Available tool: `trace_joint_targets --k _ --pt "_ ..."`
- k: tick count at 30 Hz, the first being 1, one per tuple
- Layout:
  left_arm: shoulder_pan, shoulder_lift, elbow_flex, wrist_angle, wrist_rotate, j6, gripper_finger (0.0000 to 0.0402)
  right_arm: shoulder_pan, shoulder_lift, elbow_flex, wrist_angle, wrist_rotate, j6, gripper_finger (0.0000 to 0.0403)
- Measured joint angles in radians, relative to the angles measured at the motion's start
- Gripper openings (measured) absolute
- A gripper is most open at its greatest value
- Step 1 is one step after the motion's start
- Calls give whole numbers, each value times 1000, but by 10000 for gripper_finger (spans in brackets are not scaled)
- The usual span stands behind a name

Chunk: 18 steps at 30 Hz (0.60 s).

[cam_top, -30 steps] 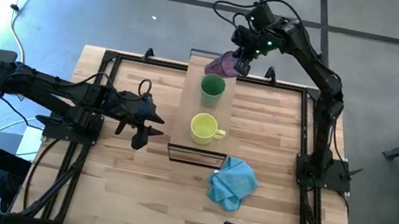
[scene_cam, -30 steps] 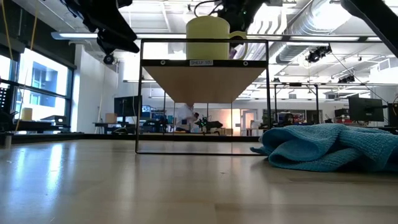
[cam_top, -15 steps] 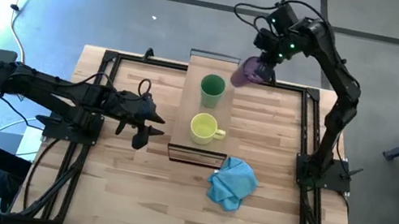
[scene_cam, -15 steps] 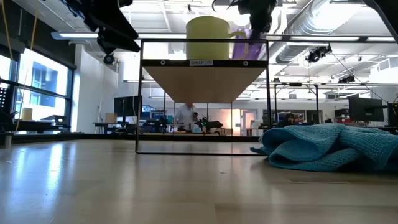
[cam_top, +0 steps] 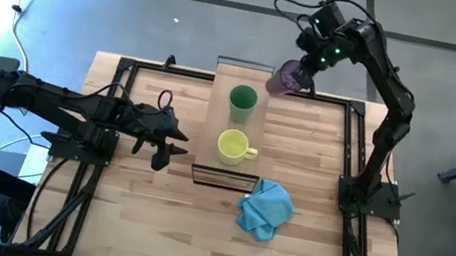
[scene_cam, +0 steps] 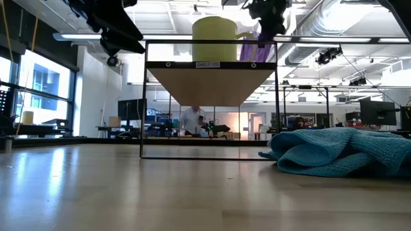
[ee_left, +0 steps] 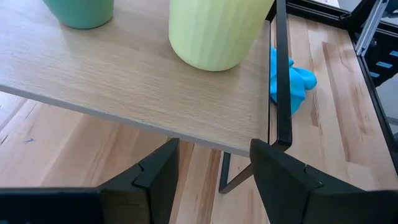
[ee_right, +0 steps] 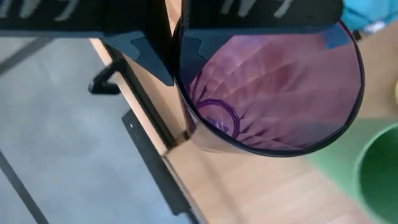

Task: Stack small to large cups/mugs on shelf
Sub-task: Put the violet cup on the shelf

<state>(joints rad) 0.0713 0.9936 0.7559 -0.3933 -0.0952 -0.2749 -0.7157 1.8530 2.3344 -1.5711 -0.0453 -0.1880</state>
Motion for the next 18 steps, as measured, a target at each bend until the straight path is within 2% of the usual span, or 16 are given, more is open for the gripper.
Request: trace_joint_targets --k 7,15,18 --pt "0 0 0 -1 -2 0 184 -45 0 0 0 30 145 0" --pt "0 0 0 -4 -3 6 184 -88 0 -3 2 46 211 0" --pt "0 0 0 -10 -3 7 184 -96 -2 -51 2 46 215 0"
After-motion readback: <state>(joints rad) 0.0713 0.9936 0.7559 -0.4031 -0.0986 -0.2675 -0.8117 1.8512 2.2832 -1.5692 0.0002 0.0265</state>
